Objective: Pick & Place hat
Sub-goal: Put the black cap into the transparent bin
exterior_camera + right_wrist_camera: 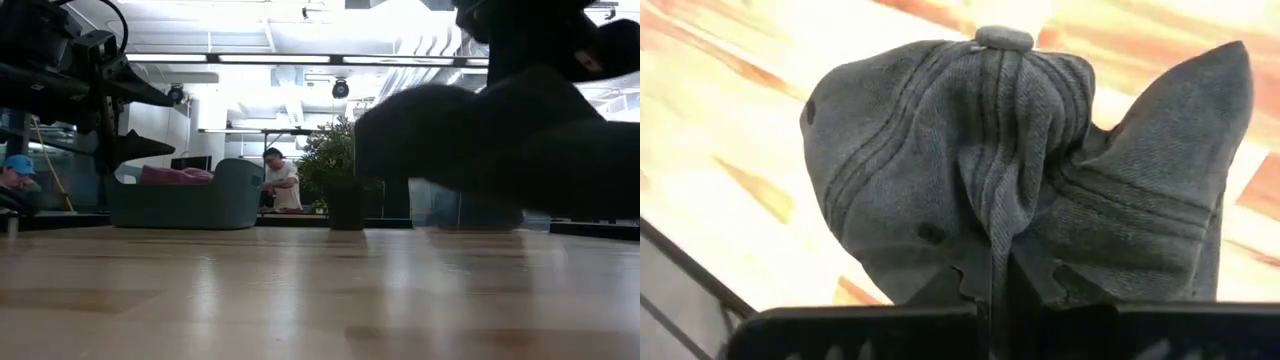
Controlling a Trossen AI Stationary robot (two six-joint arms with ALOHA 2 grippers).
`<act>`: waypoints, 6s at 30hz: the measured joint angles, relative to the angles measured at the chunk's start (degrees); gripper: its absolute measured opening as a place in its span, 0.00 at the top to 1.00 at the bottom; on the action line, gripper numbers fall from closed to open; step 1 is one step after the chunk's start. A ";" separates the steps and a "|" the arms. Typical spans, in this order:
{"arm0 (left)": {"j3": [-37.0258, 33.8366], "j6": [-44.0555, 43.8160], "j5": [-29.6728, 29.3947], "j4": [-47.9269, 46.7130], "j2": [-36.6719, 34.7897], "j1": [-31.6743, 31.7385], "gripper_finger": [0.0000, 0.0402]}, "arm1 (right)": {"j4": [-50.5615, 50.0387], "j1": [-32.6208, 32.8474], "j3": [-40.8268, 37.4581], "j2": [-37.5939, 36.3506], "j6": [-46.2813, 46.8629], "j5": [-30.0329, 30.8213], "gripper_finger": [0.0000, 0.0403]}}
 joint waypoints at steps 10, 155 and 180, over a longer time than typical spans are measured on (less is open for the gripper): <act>0.00 0.00 0.00 0.00 0.00 0.01 0.16 | -5.14 -2.55 0.09 -8.67 -0.47 4.84 1.00; 0.00 0.02 -0.02 0.00 0.00 0.02 0.16 | -45.89 -91.30 43.25 28.41 -68.66 -17.08 1.00; 0.00 0.01 -0.04 0.00 0.00 0.01 0.16 | -45.49 -90.20 43.25 23.18 -73.19 -19.03 0.52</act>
